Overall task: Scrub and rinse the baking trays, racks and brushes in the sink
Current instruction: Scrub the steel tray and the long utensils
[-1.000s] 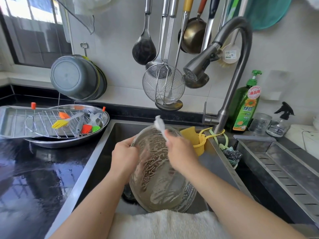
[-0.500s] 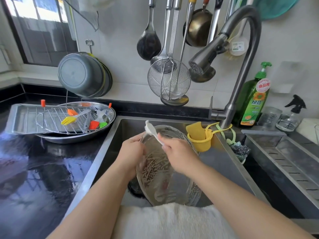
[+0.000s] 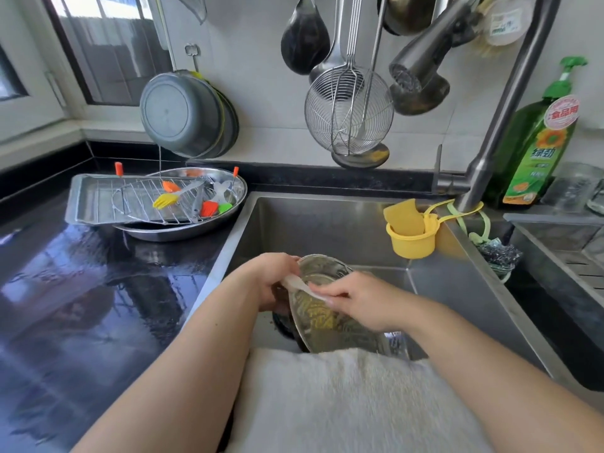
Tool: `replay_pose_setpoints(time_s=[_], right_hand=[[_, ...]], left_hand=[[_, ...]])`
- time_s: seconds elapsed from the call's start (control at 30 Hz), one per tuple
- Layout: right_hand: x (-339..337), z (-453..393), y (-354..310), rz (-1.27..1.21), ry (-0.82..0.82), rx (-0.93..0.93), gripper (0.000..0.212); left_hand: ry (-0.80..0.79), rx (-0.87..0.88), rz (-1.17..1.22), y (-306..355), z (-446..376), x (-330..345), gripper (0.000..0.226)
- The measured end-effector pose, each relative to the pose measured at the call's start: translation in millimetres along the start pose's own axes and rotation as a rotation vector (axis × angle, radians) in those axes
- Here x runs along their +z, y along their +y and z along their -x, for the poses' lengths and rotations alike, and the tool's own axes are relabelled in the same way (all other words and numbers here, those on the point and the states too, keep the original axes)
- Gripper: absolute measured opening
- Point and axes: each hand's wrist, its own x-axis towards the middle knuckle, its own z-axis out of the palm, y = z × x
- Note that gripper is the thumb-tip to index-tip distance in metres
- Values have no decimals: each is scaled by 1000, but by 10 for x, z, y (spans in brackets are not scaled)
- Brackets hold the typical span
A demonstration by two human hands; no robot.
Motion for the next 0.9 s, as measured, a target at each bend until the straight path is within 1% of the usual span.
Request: replay_pose_setpoints(time_s=[0.07,0.13,0.23,0.33,0.4,0.47,0.53,0.6,0.67,0.7,0.77,0.87,0.9], right_hand=[[-24,4,14,17,-38,3,43],[-62,37,-26,28,-66,-5,39],[-101,88,-75,26,-143,-8,39],[-240,139,-130,38,-154,1,39],[-377,189,-156,98,-165,3,38],[-475,272,-145,161,-182,-5,39],[-537,365,-52,186,-211,26,39],[-551,454,67,263,-254,68,37],[-507,495,83,301,-235,108,36],[-476,492,59,254,-199,97,36],[-463,495,-65,147,-159,52,35],[-590,657,-208,157,-179,5,34],[-651,735,-220,149,-155,11,35]], left_hand=[[-3,19,-109,-11,0,23,57],[13,30,-127,-24,-19,23,61],[200,93,-4,-25,-91,-23,62],[295,156,100,-7,-113,-52,49],[367,215,188,14,-133,-73,40],[454,254,257,25,-175,-98,38],[513,294,294,34,-197,-102,37],[547,314,333,42,-189,-91,37],[559,284,410,51,-200,-84,39],[548,267,455,53,-197,-64,39],[547,273,461,58,-195,-38,39],[571,341,406,50,-200,-16,44],[580,355,411,50,-195,-13,45]])
